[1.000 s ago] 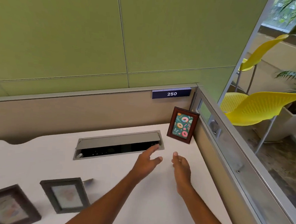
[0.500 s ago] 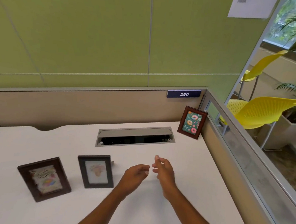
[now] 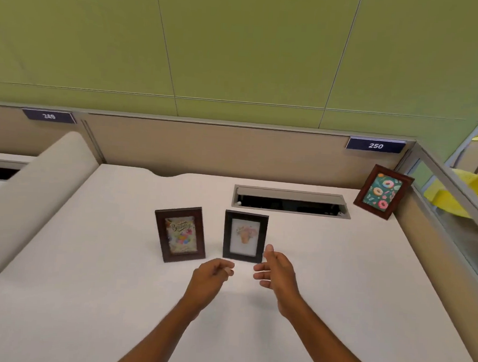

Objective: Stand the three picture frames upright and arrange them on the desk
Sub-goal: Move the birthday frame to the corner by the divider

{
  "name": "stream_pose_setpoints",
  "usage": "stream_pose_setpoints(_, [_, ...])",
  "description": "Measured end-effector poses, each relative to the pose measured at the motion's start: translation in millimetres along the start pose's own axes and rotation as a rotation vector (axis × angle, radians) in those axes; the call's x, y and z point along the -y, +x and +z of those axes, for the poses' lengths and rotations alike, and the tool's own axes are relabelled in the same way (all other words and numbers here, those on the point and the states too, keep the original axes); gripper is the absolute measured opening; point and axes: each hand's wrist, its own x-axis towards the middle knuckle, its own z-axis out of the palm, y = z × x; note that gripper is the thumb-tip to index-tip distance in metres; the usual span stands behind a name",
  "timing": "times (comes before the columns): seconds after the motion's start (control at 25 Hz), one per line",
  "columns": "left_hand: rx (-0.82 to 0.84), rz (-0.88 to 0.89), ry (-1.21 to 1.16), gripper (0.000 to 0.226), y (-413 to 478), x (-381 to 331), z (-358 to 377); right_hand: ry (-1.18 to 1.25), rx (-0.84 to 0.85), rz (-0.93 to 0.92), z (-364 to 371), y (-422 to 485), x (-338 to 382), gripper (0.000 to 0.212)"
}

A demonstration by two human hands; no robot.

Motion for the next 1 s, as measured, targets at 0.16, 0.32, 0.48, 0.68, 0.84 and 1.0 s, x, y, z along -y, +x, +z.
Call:
stream_pose_setpoints(0.16, [-0.102,-0.036,-0.061,0.022,-8.6,14.6,-39.7,-0.041,0.091,-0.028,52.6,-13.8,6.4,0.043])
stream_pose_setpoints(0.32, [-0.260,-0.077,-0.129,0.013,-2.8,24.5,-71.5,-0.096,0.211,-0.081,94.9,-11.7,19.3,0.045])
stream_pose_setpoints(0.48, [-0.428,-0.090,-0.215,0.027,7.3,28.9,-91.1,-0.129,0.384,-0.096,124.4,3.4,37.1,0.064])
stream_pose_setpoints(0.68, [-0.583,-0.143,-0.283,0.054,29.2,28.8,-109.7,-0.178,0.419,-0.045,158.7,29.1,49.6,0.105])
stream_pose_setpoints(0.84, [-0.473,-0.253,-0.309,0.086,59.3,31.6,-123.2,-0.165,0.362,0.005,175.7,48.4,57.0,0.100])
stream_pose_setpoints(1.0, [-0.344,-0.267,-0.364,0.104,93.4,36.1,-135.8,-0.115,0.346,-0.002,190.0,72.5,59.9,0.079])
